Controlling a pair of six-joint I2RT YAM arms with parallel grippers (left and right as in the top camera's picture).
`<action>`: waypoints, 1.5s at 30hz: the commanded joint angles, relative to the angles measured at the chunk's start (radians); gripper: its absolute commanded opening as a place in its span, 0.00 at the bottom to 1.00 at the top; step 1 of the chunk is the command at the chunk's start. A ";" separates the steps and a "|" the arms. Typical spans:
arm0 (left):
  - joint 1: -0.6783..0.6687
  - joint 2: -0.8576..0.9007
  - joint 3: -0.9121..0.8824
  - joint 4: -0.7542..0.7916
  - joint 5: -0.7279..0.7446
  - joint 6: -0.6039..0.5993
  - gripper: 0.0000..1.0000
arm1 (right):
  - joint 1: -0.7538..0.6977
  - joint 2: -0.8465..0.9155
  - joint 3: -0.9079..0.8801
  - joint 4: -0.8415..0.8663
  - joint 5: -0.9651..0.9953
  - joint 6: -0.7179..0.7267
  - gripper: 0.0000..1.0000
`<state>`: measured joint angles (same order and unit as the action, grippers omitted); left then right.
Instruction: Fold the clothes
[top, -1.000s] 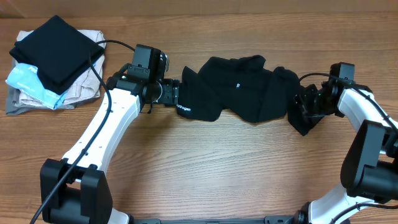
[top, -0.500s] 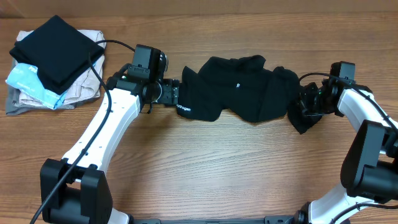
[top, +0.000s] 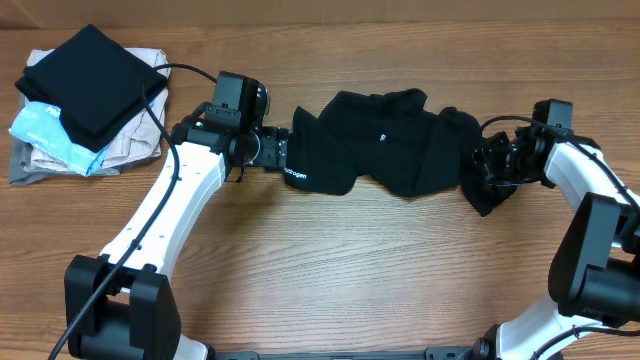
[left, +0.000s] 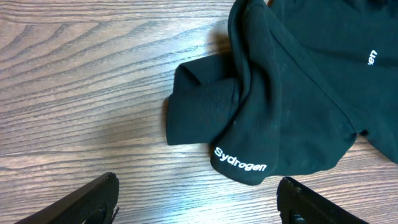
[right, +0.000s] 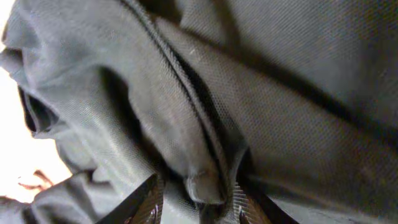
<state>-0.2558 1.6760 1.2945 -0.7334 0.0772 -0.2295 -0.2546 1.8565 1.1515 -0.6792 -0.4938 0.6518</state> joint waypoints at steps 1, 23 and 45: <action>-0.006 0.002 -0.003 0.000 -0.010 0.017 0.84 | -0.003 -0.003 0.076 -0.030 -0.050 -0.033 0.41; -0.006 0.002 -0.004 0.008 -0.010 0.016 0.87 | -0.003 -0.003 0.092 -0.048 0.154 -0.075 0.41; -0.006 0.002 -0.004 0.005 -0.010 0.016 0.89 | 0.006 -0.003 0.092 -0.059 0.114 -0.048 0.41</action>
<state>-0.2558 1.6760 1.2945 -0.7300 0.0769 -0.2295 -0.2546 1.8565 1.2213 -0.7437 -0.4274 0.5991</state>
